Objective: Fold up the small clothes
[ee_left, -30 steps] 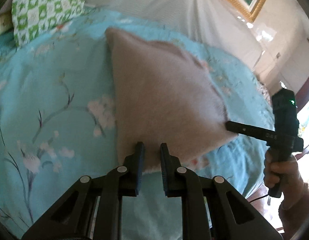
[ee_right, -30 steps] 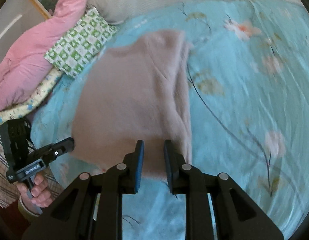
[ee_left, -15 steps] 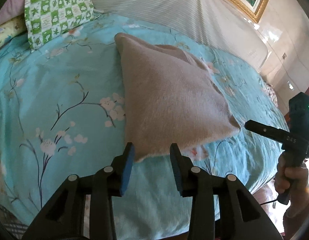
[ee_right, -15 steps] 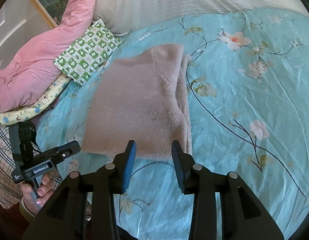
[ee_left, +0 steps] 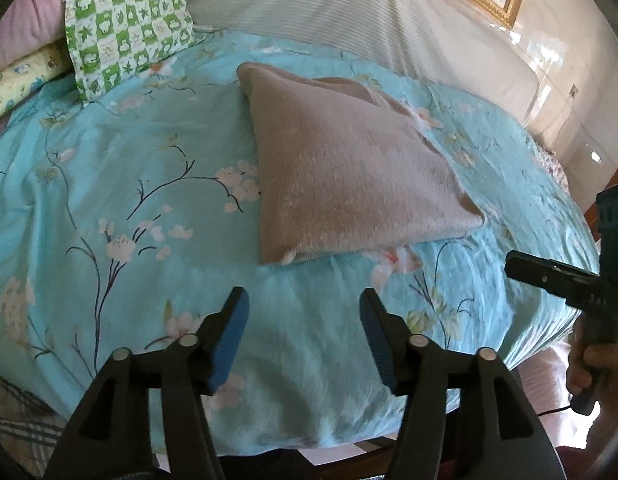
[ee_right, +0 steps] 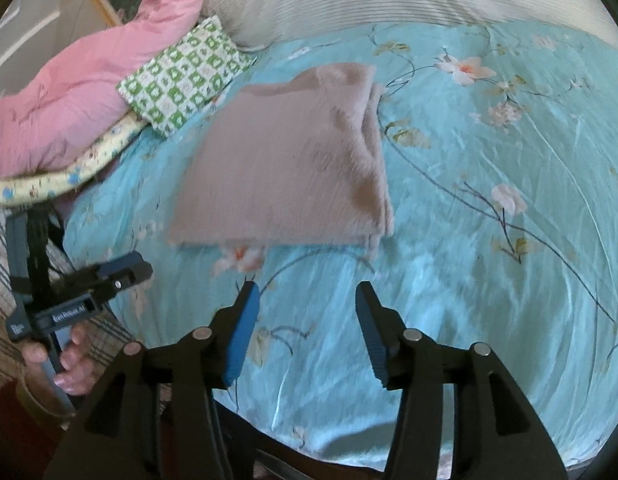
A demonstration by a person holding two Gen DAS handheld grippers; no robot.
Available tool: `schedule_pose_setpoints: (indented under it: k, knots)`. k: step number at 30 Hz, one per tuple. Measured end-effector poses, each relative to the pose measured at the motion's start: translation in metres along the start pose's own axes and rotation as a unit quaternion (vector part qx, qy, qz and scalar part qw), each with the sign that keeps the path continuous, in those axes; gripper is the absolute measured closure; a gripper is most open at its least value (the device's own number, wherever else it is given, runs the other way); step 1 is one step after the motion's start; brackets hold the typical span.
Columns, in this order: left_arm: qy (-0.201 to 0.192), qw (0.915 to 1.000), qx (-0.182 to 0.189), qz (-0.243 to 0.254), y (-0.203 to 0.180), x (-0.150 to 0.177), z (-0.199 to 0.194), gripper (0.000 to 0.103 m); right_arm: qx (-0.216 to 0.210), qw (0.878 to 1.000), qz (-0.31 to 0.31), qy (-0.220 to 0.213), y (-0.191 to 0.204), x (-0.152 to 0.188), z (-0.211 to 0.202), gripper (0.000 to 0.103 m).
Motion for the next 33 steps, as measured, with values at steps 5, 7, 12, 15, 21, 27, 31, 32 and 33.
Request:
schedule_pose_setpoints:
  k: [5, 7, 12, 15, 21, 27, 31, 32, 33]
  knots:
    - [0.0, 0.9998, -0.003, 0.019, -0.01, 0.008, -0.005, 0.031, 0.011, 0.999, -0.036, 0.001, 0.005, 0.013, 0.001, 0.04]
    - [0.002, 0.9996, -0.007, 0.026, -0.013, 0.011, -0.007, 0.028, 0.011, 0.999, -0.042, 0.0, 0.007, 0.015, 0.001, 0.036]
    - [0.002, 0.9992, -0.017, 0.036, -0.013, 0.01, -0.011, 0.024, 0.014, 0.998, -0.054, -0.005, 0.012, 0.012, -0.002, 0.027]
    - [-0.003, 0.9988, -0.027, 0.041, -0.009, 0.001, -0.016, 0.022, 0.014, 0.998, -0.062, -0.01, 0.018, 0.006, -0.003, 0.024]
    - [-0.009, 0.9983, -0.046, 0.036, 0.007, -0.026, -0.015, 0.017, 0.012, 0.997, -0.074, -0.026, 0.027, -0.017, -0.005, 0.018]
    - [-0.005, 0.9978, -0.061, 0.024, 0.017, -0.048, -0.002, 0.016, 0.02, 0.996, -0.075, -0.031, 0.027, -0.041, 0.007, 0.016]
    - [0.0, 0.9971, -0.067, 0.036, 0.018, -0.053, 0.007, 0.015, 0.026, 0.997, -0.076, -0.021, 0.026, -0.05, 0.019, 0.015]
    - [0.001, 0.997, -0.067, 0.038, 0.017, -0.054, 0.01, 0.014, 0.026, 0.997, -0.075, -0.019, 0.026, -0.052, 0.022, 0.015]
    - [0.001, 0.9969, -0.067, 0.04, 0.017, -0.056, 0.012, 0.014, 0.025, 0.997, -0.074, -0.017, 0.026, -0.053, 0.025, 0.015]
Point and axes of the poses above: each gripper's, at about its wrist camera, not at the fingertips, and z roughly the way its jaws point, y to its left, x to its underside, the point moved 10 cm from there along z, roughly the way its jaws point, and after that the axes turned 15 degrees about z, right-handed, at the moved point
